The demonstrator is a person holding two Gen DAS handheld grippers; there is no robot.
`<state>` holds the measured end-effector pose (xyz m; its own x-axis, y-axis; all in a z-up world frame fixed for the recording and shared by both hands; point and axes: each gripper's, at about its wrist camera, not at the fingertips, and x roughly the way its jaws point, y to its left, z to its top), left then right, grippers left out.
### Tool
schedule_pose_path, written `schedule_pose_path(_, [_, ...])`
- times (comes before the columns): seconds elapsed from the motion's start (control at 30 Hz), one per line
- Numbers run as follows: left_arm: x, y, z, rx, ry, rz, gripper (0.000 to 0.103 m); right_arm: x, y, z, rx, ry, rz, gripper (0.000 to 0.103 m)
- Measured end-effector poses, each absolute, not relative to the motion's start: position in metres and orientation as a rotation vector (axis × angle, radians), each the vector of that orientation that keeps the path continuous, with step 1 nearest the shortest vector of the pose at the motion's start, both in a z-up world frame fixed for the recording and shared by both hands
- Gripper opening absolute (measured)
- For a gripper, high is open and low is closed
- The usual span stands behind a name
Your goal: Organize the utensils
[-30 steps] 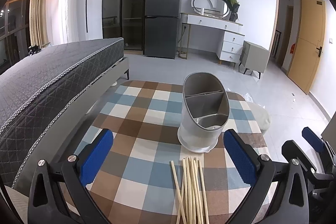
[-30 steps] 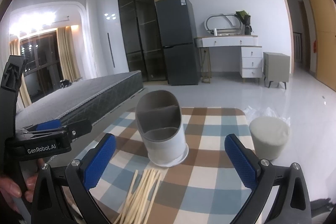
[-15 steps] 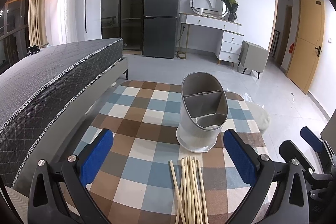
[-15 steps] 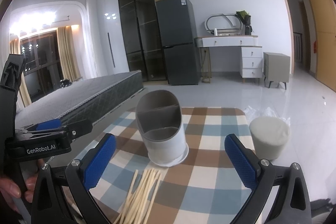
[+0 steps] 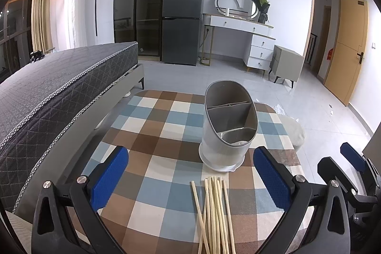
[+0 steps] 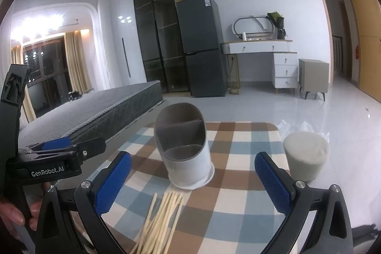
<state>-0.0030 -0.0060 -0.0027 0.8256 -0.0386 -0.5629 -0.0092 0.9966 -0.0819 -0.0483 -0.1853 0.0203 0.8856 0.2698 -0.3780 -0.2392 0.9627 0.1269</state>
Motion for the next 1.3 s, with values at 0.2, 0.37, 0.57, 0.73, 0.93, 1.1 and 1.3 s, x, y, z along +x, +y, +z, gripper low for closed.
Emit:
schedule_pose_path(0.2, [-0.003, -0.006, -0.003, -0.082, 0.603, -0.015, 0.102, -0.048, -0.185, 0.021, 0.085, 0.404, 0.265, 0.103])
schedule_pose_path(0.37, [0.0, -0.005, -0.007, -0.093, 0.62, -0.019, 0.102, -0.045, -0.185, 0.022, 0.082, 0.403, 0.263, 0.103])
schedule_pose_path(0.57, [0.015, 0.003, -0.019, -0.15, 0.715, -0.058, 0.102, -0.037, -0.186, 0.019, 0.101, 0.432, 0.273, 0.103])
schedule_pose_path(0.73, [0.037, 0.014, -0.043, -0.228, 0.85, -0.061, 0.102, -0.031, -0.187, 0.015, 0.114, 0.453, 0.28, 0.103])
schedule_pose_path(0.93, [0.067, 0.027, -0.094, -0.302, 1.075, 0.018, 0.102, -0.014, -0.197, 0.007, 0.196, 0.519, 0.313, 0.103])
schedule_pose_path(1.1, [0.08, 0.013, -0.125, -0.245, 1.213, 0.041, 0.094, 0.004, -0.207, -0.007, 0.246, 0.604, 0.311, 0.1])
schedule_pose_path(1.3, [0.085, -0.002, -0.138, -0.183, 1.28, 0.073, 0.081, 0.02, -0.219, -0.031, 0.332, 0.765, 0.353, 0.085])
